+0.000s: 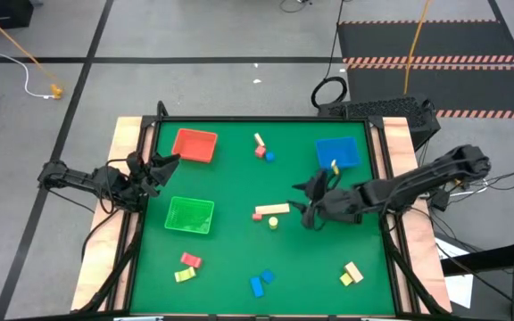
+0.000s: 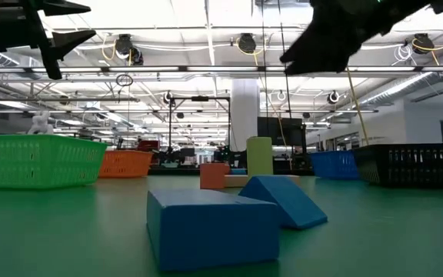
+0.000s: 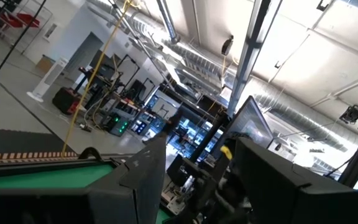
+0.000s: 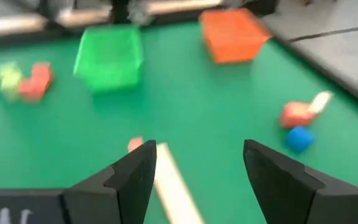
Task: Sort & place blocks by color
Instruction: Put the middle light brown block into the blue basket
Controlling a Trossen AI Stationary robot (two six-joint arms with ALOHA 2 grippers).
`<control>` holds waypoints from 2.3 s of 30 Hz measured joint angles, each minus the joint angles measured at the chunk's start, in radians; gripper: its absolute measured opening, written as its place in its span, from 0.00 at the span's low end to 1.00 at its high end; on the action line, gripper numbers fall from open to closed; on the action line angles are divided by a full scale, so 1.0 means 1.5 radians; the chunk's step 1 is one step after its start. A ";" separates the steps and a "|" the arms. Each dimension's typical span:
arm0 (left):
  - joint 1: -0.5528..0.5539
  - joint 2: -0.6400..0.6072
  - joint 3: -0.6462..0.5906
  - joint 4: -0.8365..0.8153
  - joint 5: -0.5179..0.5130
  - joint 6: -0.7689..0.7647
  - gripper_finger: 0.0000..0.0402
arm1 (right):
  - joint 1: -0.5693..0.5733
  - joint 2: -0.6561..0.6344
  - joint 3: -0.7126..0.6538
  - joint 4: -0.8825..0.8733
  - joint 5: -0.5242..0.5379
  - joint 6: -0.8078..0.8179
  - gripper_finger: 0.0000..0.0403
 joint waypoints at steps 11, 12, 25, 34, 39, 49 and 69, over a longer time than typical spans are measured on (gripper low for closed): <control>0.000 0.000 0.000 0.000 0.000 0.000 0.49 | 0.000 0.163 0.001 0.002 -0.069 -0.137 0.58; 0.000 0.000 0.000 0.000 0.000 0.000 0.49 | 0.000 0.174 0.001 0.005 -0.069 -0.141 0.58; 0.000 0.000 0.000 0.000 0.000 0.000 0.49 | -0.026 0.273 0.001 0.127 -0.069 -0.195 0.58; 0.000 0.000 0.000 0.000 0.000 0.000 0.49 | -0.104 0.309 0.001 0.117 -0.182 -0.160 0.58; 0.000 0.000 0.000 0.000 0.000 0.000 0.49 | -0.133 0.309 0.001 0.117 -0.205 -0.119 0.57; 0.000 0.000 0.000 0.000 0.000 0.000 0.49 | -0.141 0.308 0.002 0.087 -0.260 -0.110 0.35; 0.000 0.000 0.000 0.000 0.000 0.000 0.49 | -0.211 0.117 0.001 -0.069 -0.155 -0.012 0.29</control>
